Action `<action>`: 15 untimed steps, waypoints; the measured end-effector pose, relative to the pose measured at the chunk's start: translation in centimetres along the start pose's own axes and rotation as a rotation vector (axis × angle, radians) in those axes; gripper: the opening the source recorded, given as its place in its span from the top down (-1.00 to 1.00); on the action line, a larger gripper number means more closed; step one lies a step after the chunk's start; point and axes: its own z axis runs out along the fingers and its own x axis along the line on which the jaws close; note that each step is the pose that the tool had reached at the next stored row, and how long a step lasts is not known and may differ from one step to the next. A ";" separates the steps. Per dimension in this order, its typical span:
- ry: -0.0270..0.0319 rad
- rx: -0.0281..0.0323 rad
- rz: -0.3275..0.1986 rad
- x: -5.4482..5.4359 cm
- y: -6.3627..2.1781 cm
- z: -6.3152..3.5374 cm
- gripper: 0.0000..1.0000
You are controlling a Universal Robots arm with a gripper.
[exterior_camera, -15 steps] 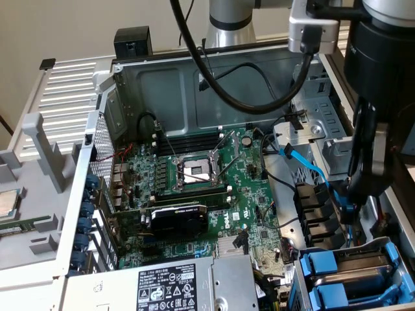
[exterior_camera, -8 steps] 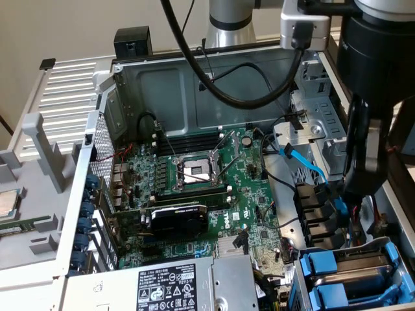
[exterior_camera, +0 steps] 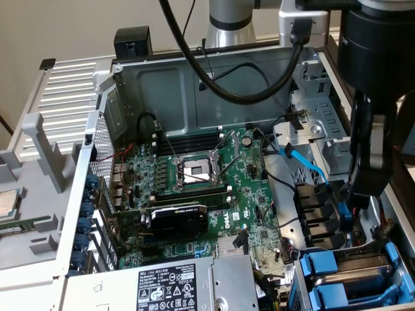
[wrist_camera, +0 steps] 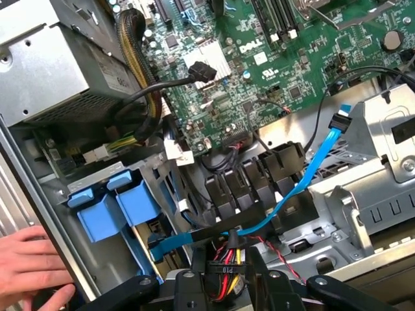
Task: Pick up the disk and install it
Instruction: 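Insert the first disk wire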
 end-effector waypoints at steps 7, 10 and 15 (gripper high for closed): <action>0.0113 0.0182 -0.001 0.0 0.04 -0.29 0.30; 0.0110 0.0187 -0.001 0.0 0.12 -0.28 0.30; 0.0118 0.0192 0.005 0.1 0.37 -0.18 0.30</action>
